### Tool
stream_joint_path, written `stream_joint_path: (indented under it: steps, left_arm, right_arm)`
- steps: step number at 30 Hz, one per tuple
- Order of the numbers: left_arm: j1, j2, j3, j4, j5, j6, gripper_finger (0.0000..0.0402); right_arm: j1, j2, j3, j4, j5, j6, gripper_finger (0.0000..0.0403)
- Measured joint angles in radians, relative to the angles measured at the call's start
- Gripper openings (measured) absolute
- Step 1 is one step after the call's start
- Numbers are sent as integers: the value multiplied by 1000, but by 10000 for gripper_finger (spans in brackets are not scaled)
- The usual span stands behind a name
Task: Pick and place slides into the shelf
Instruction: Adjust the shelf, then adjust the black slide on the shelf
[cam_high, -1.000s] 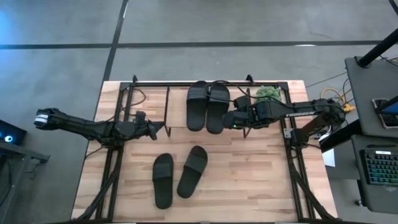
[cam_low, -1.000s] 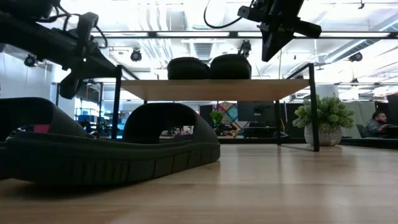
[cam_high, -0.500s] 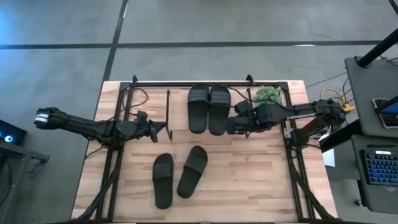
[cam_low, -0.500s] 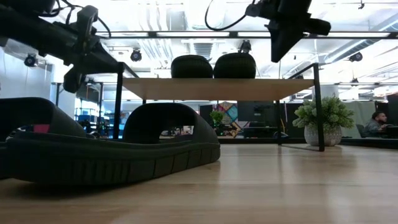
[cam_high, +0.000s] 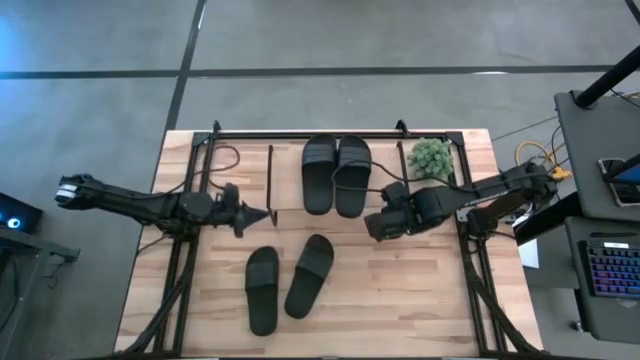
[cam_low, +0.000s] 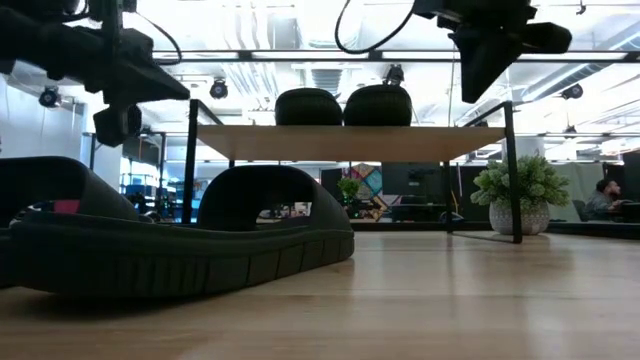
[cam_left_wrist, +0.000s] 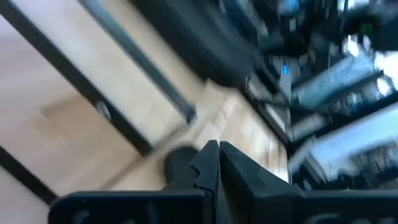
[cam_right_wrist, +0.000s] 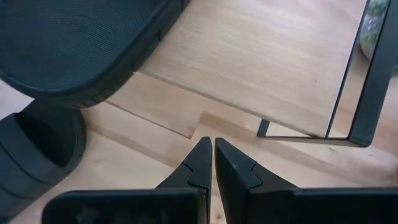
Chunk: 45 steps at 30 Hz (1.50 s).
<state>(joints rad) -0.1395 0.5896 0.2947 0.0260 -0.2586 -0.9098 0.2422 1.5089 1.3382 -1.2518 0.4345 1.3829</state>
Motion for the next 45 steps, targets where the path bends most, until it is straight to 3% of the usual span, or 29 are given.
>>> stream_joint_path:
  steps: [8,14,21,29,37,45]
  left_arm:
    - [0,182,-3,155,43,17,0]
    - [0,281,6,185,-29,27,0]
    - [0,271,6,193,-90,27,0]
    - [0,234,2,142,-134,31,0]
    - [1,238,0,149,-135,27,0]
    - [1,232,-2,229,-83,56,0]
  right_arm:
    - [9,0,-30,15,0,50,13]
    - [9,0,-30,32,2,49,13]
    - [9,0,-30,62,-6,48,13]
    - [8,0,-30,267,-15,-50,13]
    - [9,0,-30,284,-18,-64,13]
    - [6,2,-34,490,-41,-154,13]
